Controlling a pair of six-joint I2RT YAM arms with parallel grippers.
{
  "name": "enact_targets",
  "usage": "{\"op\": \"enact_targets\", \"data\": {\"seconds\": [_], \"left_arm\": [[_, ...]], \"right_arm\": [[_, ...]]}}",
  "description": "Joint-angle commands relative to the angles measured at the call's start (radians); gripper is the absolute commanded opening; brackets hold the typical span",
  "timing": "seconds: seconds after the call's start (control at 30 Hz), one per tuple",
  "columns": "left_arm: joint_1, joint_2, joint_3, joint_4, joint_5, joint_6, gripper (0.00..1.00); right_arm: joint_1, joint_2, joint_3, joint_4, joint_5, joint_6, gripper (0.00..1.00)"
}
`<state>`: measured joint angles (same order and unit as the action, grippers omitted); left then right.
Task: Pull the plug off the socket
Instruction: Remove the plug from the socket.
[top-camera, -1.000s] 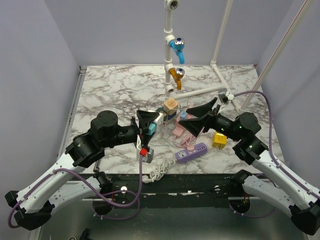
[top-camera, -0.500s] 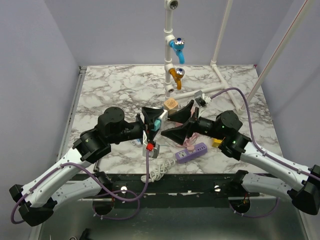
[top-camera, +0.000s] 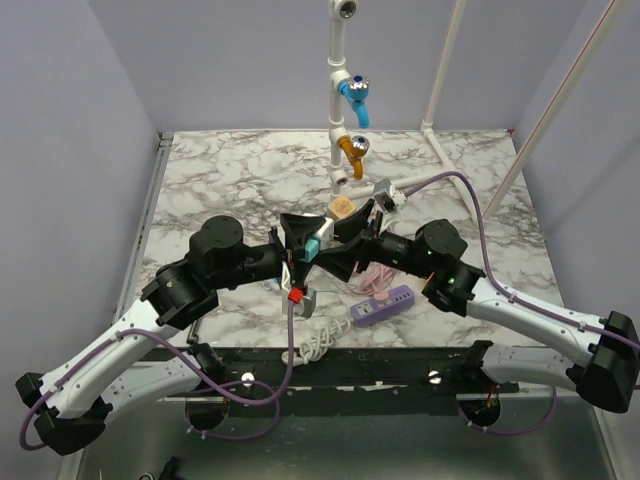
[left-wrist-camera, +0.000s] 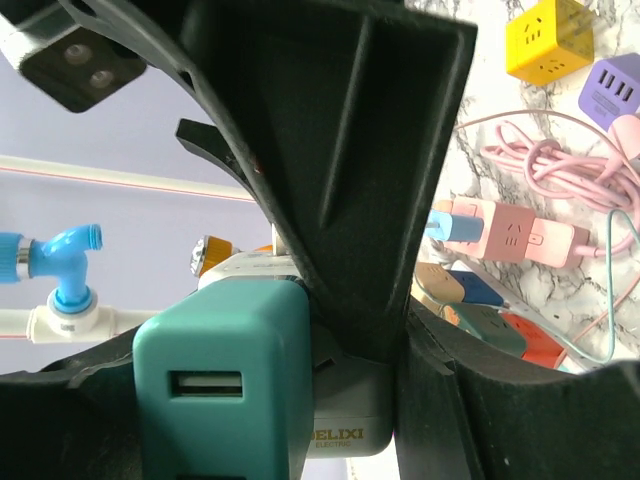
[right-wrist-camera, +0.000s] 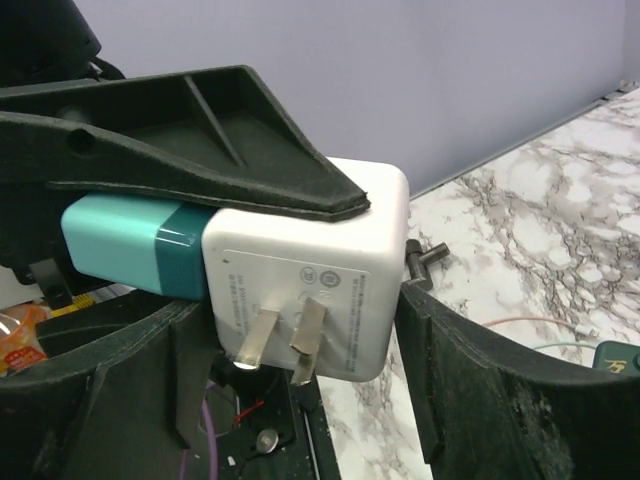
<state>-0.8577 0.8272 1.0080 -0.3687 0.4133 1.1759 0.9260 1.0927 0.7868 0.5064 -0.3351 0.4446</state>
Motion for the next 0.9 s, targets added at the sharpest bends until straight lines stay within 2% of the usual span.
{"op": "enact_targets", "data": {"seconds": [0.0,0.03,0.1,0.13,0.17,0.23,0.3,0.33,0.5,0.73,0.87], "left_arm": [[-0.013,-0.040,0.013,0.014,0.047,-0.001,0.00],[-0.014,-0.047,0.008,0.014,0.048,0.000,0.00],[-0.017,-0.055,0.001,0.014,0.047,0.006,0.03],[-0.018,-0.058,-0.002,0.016,0.048,0.005,0.09],[-0.020,-0.060,-0.004,0.017,0.046,0.006,0.20],[-0.023,-0.062,-0.006,0.011,0.044,0.005,0.46],[-0.024,-0.070,-0.015,0.012,0.045,0.002,0.84],[-0.024,-0.076,-0.021,0.013,0.043,0.005,0.98],[-0.026,-0.114,-0.031,-0.020,0.028,0.010,0.98],[-0.027,-0.181,-0.031,-0.087,-0.023,0.016,0.98],[-0.029,-0.159,-0.003,-0.094,-0.047,-0.011,0.99]], "right_arm": [[0.009,0.039,0.053,0.037,0.033,0.015,0.66],[0.010,0.042,0.058,0.030,0.030,0.017,0.60],[0.010,0.043,0.055,0.029,0.042,0.027,0.39],[0.010,0.040,0.052,0.029,0.052,0.030,0.29],[0.010,0.037,0.051,0.029,0.058,0.031,0.22],[0.010,0.025,0.045,0.028,0.075,0.032,0.16],[0.010,0.013,0.041,0.019,0.097,0.029,0.12],[0.010,0.006,0.042,0.009,0.109,0.026,0.10],[0.010,-0.046,0.031,-0.063,0.205,-0.016,0.01],[0.010,-0.097,0.023,-0.200,0.278,-0.118,0.01],[0.010,-0.088,0.040,-0.243,0.278,-0.158,0.01]]}}
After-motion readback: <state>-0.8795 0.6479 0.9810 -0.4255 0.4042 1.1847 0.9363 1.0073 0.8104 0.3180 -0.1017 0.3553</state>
